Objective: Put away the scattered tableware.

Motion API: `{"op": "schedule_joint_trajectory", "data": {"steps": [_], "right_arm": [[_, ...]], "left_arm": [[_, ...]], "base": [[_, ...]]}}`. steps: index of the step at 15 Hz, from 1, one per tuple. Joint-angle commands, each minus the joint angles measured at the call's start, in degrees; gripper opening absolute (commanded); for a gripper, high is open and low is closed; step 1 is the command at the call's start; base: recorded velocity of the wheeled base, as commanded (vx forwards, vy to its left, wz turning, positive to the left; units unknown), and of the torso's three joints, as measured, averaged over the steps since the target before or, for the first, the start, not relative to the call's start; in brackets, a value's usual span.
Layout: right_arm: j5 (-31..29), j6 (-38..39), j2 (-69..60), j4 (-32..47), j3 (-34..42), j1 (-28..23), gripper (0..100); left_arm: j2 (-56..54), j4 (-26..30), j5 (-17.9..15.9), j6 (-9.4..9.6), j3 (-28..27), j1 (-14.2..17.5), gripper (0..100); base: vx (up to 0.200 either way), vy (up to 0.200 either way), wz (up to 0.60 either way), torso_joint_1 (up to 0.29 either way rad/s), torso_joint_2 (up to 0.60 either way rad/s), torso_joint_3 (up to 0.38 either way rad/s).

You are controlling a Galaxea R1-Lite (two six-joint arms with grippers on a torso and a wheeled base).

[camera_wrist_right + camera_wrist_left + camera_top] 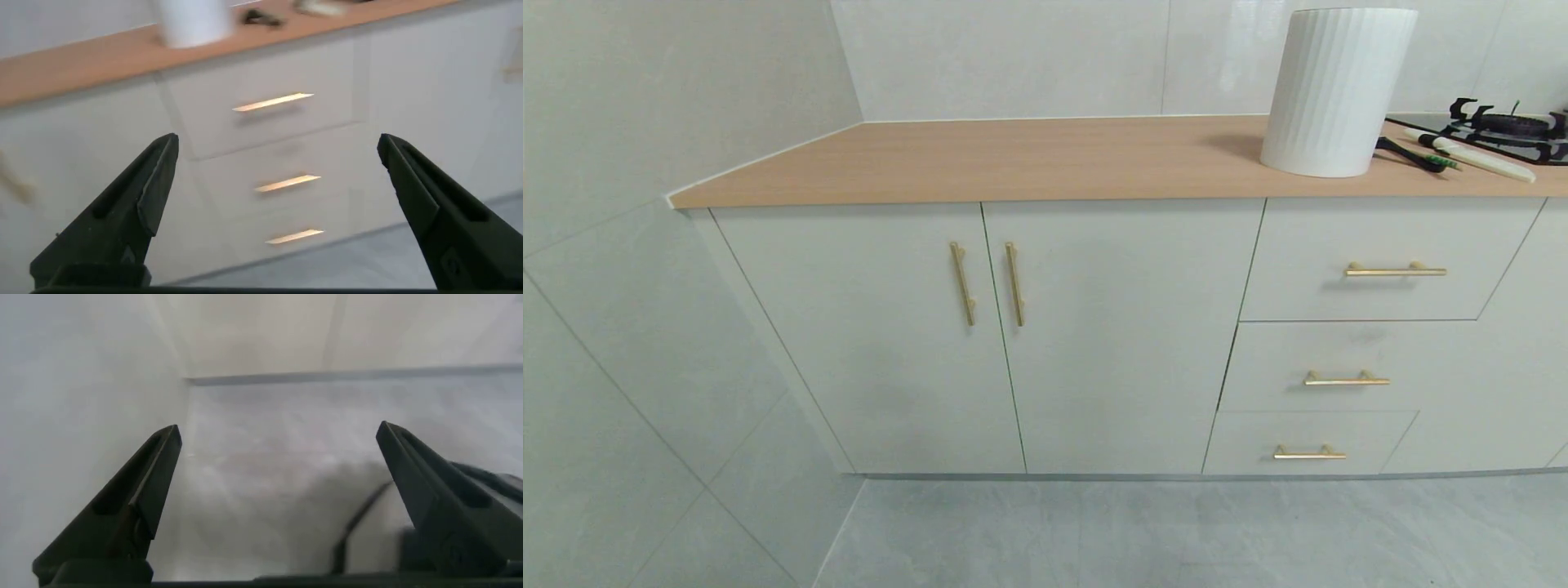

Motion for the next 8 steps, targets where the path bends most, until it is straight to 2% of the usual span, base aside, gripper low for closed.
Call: {"op": "schedule_joint_trajectory", "data": {"steps": [1,2,3,5,6,7,8], "right_arm": [[0.2,-3.7,-20.2,11.9,3.1,-9.8,100],[1.3,-3.7,-22.8,13.6,4.1,-11.9,100],[1.2,-3.8,-23.8,14.1,5.2,-11.7,100],[-1.5,-2.9,-23.8,13.6,6.9,-11.7,100],[-1.3,-1.9,-23.8,12.8,9.2,-11.7,100],[-0.7,-1.7,-23.8,12.3,10.7,-11.7,100],[3.8,-1.6,-23.8,10.1,15.6,-11.7,100]], "left_arm": [[-12.5,3.5,1.6,1.63,0.8,5.3,100],[-12.4,3.4,4.9,1.10,1.4,6.3,100],[-12.4,2.9,6.3,0.75,2.6,8.9,100],[-13.3,-0.1,6.1,0.66,6.6,14.9,100],[-16.9,-3.2,2.4,1.02,7.5,16.6,100],[-17.9,-3.4,-0.4,1.37,7.8,17.1,100],[-18.0,-4.4,-3.7,2.60,8.5,17.2,100]], "base": [[0.000,0.000,0.00,0.000,0.00,0.000],[0.000,0.000,0.00,0.000,0.00,0.000],[0.000,0.000,0.00,0.000,0.00,0.000],[0.000,0.000,0.00,0.000,0.00,0.000],[0.000,0.000,0.00,0.000,0.00,0.000],[0.000,0.000,0.00,0.000,0.00,0.000],[0.000,0.000,0.00,0.000,0.00,0.000]]}}
